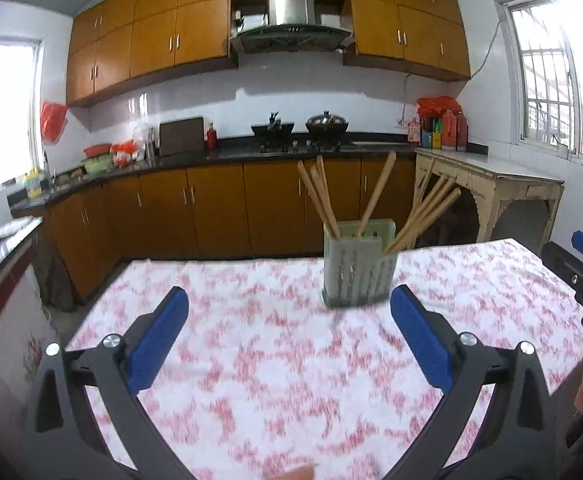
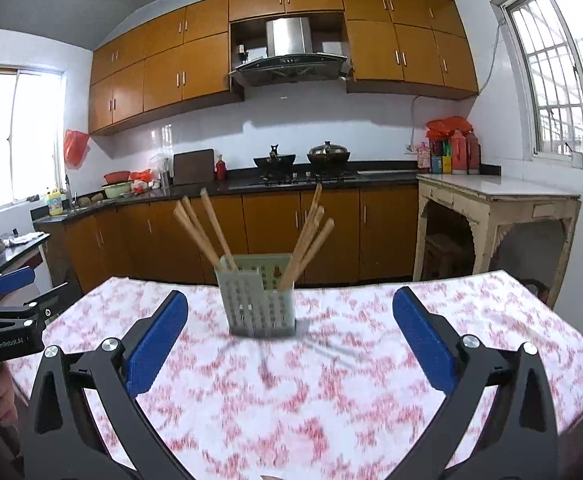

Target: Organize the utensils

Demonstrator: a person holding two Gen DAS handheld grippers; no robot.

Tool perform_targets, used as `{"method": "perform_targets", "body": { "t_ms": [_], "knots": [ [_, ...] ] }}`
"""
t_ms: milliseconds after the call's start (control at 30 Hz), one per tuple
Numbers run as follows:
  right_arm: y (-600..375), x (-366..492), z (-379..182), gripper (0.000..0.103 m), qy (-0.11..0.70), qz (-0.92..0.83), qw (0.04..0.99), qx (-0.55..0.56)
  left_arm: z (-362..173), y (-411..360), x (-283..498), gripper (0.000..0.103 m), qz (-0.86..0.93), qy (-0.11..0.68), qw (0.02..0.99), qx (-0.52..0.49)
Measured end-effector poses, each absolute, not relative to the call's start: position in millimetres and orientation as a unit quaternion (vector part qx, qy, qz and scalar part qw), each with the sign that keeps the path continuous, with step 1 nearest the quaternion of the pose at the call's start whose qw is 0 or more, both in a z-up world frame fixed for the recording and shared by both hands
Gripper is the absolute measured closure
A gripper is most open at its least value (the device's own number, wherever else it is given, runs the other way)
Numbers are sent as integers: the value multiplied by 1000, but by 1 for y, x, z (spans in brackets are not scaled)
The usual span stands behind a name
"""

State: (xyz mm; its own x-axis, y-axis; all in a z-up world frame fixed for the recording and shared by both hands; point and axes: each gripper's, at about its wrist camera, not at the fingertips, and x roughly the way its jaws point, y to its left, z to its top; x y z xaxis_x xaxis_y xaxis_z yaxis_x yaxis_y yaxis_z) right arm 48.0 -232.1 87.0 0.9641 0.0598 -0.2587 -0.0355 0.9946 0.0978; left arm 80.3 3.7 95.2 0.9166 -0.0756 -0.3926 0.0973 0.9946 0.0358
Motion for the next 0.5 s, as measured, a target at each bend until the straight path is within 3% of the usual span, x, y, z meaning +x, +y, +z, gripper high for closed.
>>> {"method": "perform_targets", "body": {
  "t_ms": [500],
  "knots": [
    [-216, -6, 26, 2, 154, 21, 987, 29, 36, 10, 18, 4, -29, 206, 978, 25]
  ]
}}
